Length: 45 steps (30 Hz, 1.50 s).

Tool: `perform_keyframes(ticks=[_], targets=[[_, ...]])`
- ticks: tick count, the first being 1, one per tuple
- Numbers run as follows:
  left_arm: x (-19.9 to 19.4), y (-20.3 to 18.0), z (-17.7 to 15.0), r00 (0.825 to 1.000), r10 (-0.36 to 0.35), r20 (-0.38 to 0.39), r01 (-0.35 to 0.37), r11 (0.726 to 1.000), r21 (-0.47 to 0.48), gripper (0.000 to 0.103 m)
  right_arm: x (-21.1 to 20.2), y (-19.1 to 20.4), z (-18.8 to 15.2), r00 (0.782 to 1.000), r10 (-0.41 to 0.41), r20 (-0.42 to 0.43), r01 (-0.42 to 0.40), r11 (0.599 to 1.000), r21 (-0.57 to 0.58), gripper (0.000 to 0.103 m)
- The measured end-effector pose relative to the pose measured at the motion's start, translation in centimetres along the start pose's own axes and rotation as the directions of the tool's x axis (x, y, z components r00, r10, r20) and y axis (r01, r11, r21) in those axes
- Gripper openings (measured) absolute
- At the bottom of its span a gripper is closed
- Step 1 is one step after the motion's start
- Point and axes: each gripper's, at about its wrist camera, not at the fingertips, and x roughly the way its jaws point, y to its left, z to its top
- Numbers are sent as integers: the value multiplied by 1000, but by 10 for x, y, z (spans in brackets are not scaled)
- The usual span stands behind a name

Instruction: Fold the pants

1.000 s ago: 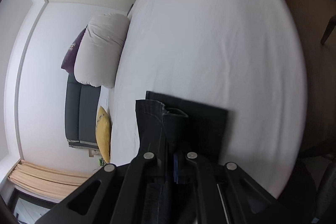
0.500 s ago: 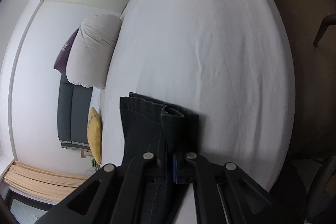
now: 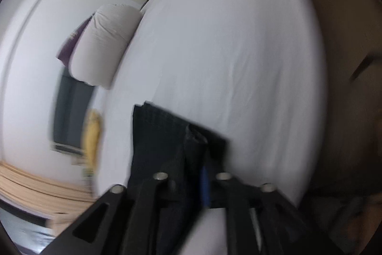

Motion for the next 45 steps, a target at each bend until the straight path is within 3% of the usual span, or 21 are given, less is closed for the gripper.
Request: perform_keyframes(ticks=[1,2,4,6,7,9,13,16,21,31,32,34,35,41,45], targets=[[0,2,-1,1000,-2,2,2,1000,1,15,-10,4,-2,999,-41,21,41,999,-22,51],[-1,4,-2,1000,-7,5,7,1000,-1,15,-25,11,-8,997,-72,42,74,997,-38,59],[-3,9,-5,1000,-13,8,13,1000,-6,15,-42,29,-26,999,33,-20,-34,996,-83,59],[-4,12,-6,1000,-22,12,22,1000,-13,15,-45,59,-67,971,135,-198,-164,977,-136,53],[-5,12,-6,1000,-24,13,24,1000,-15,15,-44,69,-87,946,174,-272,-217,966,-139,50],[-7,15,-7,999,-28,15,28,999,-18,15,-35,87,-139,855,264,-446,-333,939,-83,45],[-10,18,-8,1000,-23,16,23,1000,-19,15,-5,101,-225,703,324,-633,-381,923,49,45],[-12,17,-8,1000,-13,14,13,1000,-10,15,12,100,-255,658,297,-692,-339,937,79,45],[-11,14,-9,1000,-17,25,18,1000,-26,15,22,94,-267,647,274,-711,-295,950,98,45],[-10,11,-10,1000,-7,29,8,1000,-26,15,38,91,-279,629,279,-726,-304,947,101,45],[-10,10,-10,1000,-6,30,7,1000,-25,15,36,93,-278,629,279,-726,-310,946,95,42],[-10,8,-11,1000,-3,30,3,1000,-21,15,34,97,-278,637,259,-726,-322,945,55,15],[-11,7,-11,1000,1,27,0,1000,-17,15,33,97,-278,646,241,-724,-315,948,34,7],[-13,1,-15,1000,10,22,-10,1000,2,15,22,72,-283,662,259,-703,-290,954,78,4],[-11,4,-16,999,-10,32,10,1000,-26,15,20,72,-284,658,257,-708,-320,946,46,6]])
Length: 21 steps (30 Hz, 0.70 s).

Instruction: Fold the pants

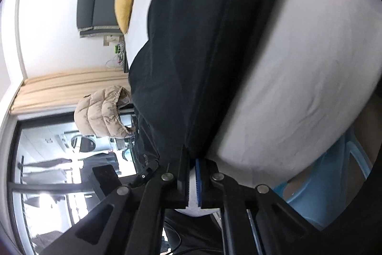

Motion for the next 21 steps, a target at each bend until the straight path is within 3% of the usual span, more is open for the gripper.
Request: perform_keyframes(ticks=[1,6,8,10,12,14,17,21], targets=[[1,0,1,1000,0,0,0,1000,-4,15,-1,3,3,1000,-8,0,8,1000,-17,6],[2,-1,1,1000,8,-1,-8,1000,4,15,-14,7,18,997,14,76,-14,1000,-10,28],[0,3,-1,1000,2,1,-2,1000,0,15,-25,2,27,992,22,124,-24,1000,14,28],[-1,5,-3,1000,1,1,-1,1000,-1,15,-35,-3,36,986,19,166,-25,999,32,25],[-1,5,-3,1000,2,1,-2,1000,1,15,-45,-10,44,979,16,202,-29,997,65,12],[-2,5,-3,1000,2,1,-2,1000,1,15,-53,-18,47,975,8,220,-29,995,91,7],[-2,5,-3,1000,3,2,-3,1000,5,15,-61,-26,42,970,-1,243,-24,994,102,1],[-3,6,-3,1000,0,4,0,1000,2,15,-64,-33,37,968,5,252,-33,994,107,2]])
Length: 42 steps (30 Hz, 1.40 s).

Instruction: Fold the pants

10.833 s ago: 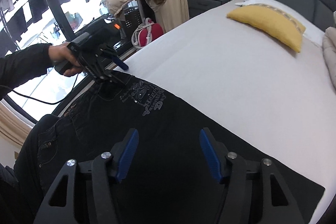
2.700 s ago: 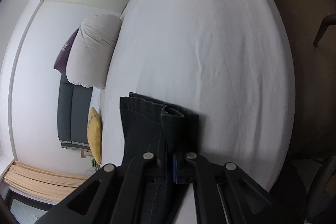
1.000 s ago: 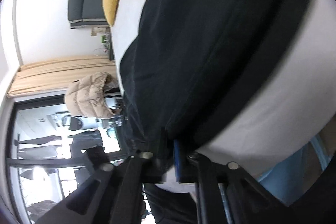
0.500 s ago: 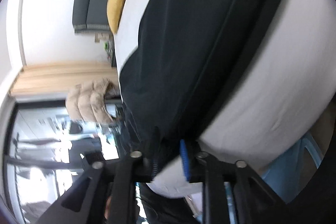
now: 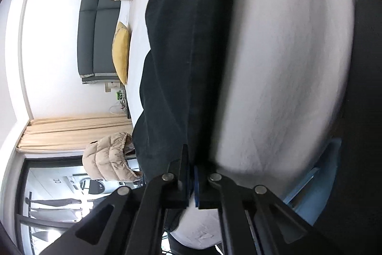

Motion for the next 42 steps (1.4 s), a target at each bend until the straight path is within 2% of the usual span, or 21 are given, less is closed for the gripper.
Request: perform_keyframes(ticks=[4,6,9,10,12,14,18,20,22,24,26,29,30,32,35,37,40,42], targets=[[-1,2,0,1000,-2,1,2,1000,-3,15,-3,21,7,999,-24,37,26,998,-62,9],[-2,3,-1,1000,-3,3,3,1000,-5,15,-11,19,21,998,-17,67,19,999,-40,19],[-2,3,-1,1000,-2,3,2,1000,-5,15,-26,18,42,990,-28,141,33,999,-35,19],[-2,3,-1,1000,-1,3,1,1000,-5,15,-31,16,49,987,-26,159,30,999,-28,18],[-2,3,-1,1000,2,4,-2,1000,-3,15,-37,9,60,985,-24,173,24,1000,5,6],[-2,2,-1,1000,3,4,-3,1000,-2,15,-46,0,66,980,-41,197,38,999,20,2],[-2,3,-1,1000,-1,5,1,1000,-6,15,-51,-20,66,979,-5,203,-5,999,50,0],[-4,2,-1,1000,5,10,-5,1000,-10,15,-54,-12,64,977,-18,211,20,1000,-6,1],[-9,-3,0,999,28,22,-28,1000,-2,15,-60,-4,63,976,-36,214,41,999,-20,8],[-18,-10,3,997,65,44,-66,998,14,15,-76,6,64,966,-88,244,101,994,-42,12],[-28,-17,10,997,36,75,-37,999,20,15,-98,18,67,942,-155,297,186,979,-78,12],[-39,-38,30,992,-4,124,-4,998,68,14,-117,46,70,937,-149,315,215,959,-187,9],[-39,-50,42,990,-45,131,33,995,91,10,-116,56,70,941,-146,307,221,949,-226,7],[-31,-67,59,987,-109,117,96,989,115,10,-106,79,70,957,-129,259,211,924,-319,6],[-2,-100,89,974,-215,76,203,968,147,10,-71,105,75,982,-115,152,168,901,-399,5],[24,-114,109,972,-234,40,225,962,151,10,-39,117,80,993,-107,49,117,889,-443,5],[70,-120,138,968,-249,-21,250,964,92,10,13,123,83,989,-113,-91,61,893,-446,5],[99,-117,150,982,-180,-62,185,979,80,10,50,121,83,978,-119,-173,32,899,-437,5]])
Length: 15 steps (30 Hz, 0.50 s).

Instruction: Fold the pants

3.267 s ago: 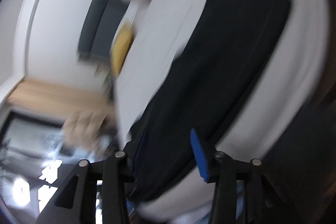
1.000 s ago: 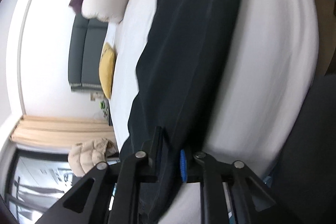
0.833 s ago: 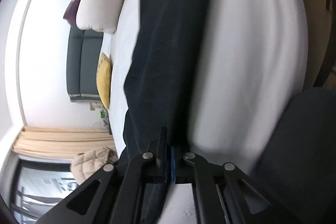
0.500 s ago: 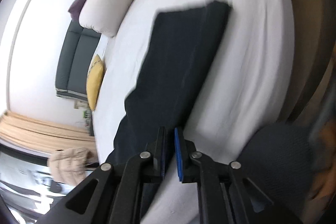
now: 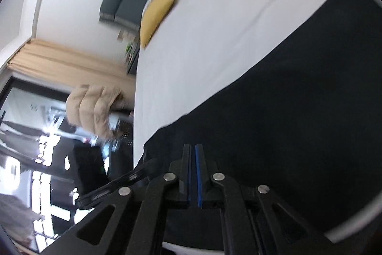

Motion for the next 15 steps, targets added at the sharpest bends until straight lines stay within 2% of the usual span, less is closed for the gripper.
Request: perform_keyframes(ticks=[3,4,5,6,8,9,11,12,15], targets=[[22,29,10,995,81,-54,-84,995,-45,10,44,-16,6,995,-18,-97,22,999,36,5],[22,42,11,997,65,-49,-69,995,-74,8,49,-21,9,994,-45,-104,49,998,38,5],[18,55,13,999,37,-40,-41,992,-118,7,52,-34,13,991,-77,-108,83,995,51,0],[14,64,14,999,28,-30,-32,990,-136,6,50,-46,17,993,-60,-98,68,994,81,0],[4,82,21,1000,16,-3,-16,986,-163,6,34,-67,29,998,-44,-52,50,992,119,0],[1,90,23,1000,11,4,-10,984,-179,6,24,-72,34,998,-59,-26,61,990,125,0],[-6,103,35,998,50,34,-42,981,-191,6,0,-87,46,993,-110,33,105,986,133,0],[-9,108,39,996,72,46,-62,979,-196,6,-11,-94,53,989,-135,62,125,982,143,0],[-19,125,46,994,78,77,-56,966,-252,5,-60,-127,73,963,-214,166,179,963,202,0]])
